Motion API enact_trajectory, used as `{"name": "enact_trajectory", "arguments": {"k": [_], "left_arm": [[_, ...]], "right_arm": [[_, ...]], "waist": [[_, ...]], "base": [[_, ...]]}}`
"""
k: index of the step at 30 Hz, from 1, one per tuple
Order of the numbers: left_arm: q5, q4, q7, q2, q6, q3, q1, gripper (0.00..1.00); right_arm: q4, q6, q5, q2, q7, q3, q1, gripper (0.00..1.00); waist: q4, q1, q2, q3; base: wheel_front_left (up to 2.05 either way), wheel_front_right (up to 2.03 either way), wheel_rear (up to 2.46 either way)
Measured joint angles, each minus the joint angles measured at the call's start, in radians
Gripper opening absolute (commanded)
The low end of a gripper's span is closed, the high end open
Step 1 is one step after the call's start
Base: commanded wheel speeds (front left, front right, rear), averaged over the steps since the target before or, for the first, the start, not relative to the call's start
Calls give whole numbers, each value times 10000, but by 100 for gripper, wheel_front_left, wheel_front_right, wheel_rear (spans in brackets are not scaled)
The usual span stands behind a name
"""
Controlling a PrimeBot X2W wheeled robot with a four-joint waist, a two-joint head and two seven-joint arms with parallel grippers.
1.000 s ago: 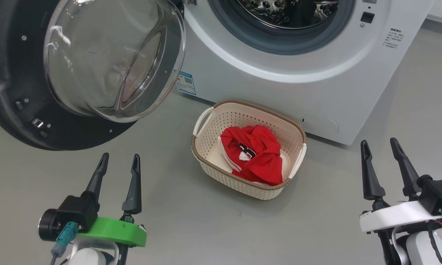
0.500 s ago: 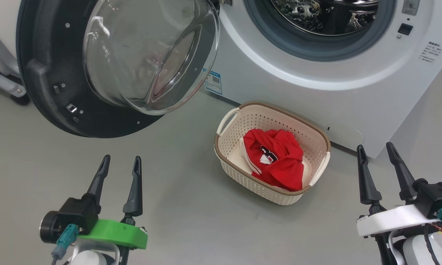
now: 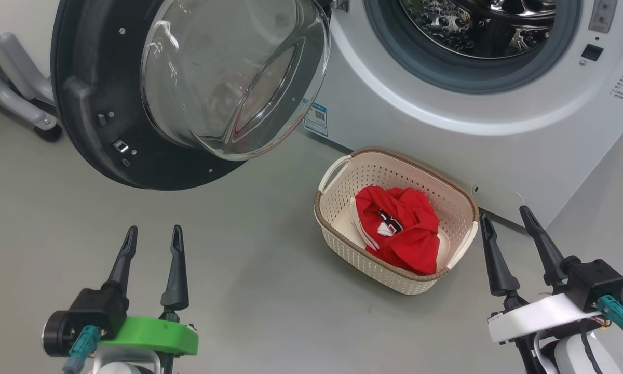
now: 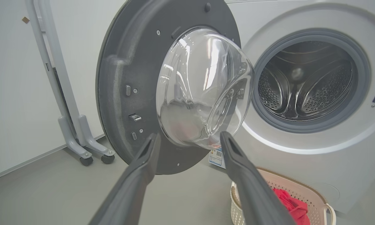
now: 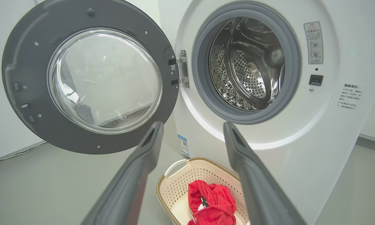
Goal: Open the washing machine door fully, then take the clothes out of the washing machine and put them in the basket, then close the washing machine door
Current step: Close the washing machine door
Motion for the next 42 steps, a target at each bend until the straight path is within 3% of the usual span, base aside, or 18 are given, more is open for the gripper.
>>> {"name": "enact_trajectory", "arguments": {"k": [14,42], "left_arm": [[-15,-284,-2,0,142,180,192,100],[-13,-339,-2,0,165,150,255,100]], "right_arm": [[132,0,-6,-123,0,372,-207,100],[211,0,12,-165,0,174,-220,100]], "waist": [[76,0,0,155],[31,0,0,176]], "base": [[0,0,0],[0,0,0]]}}
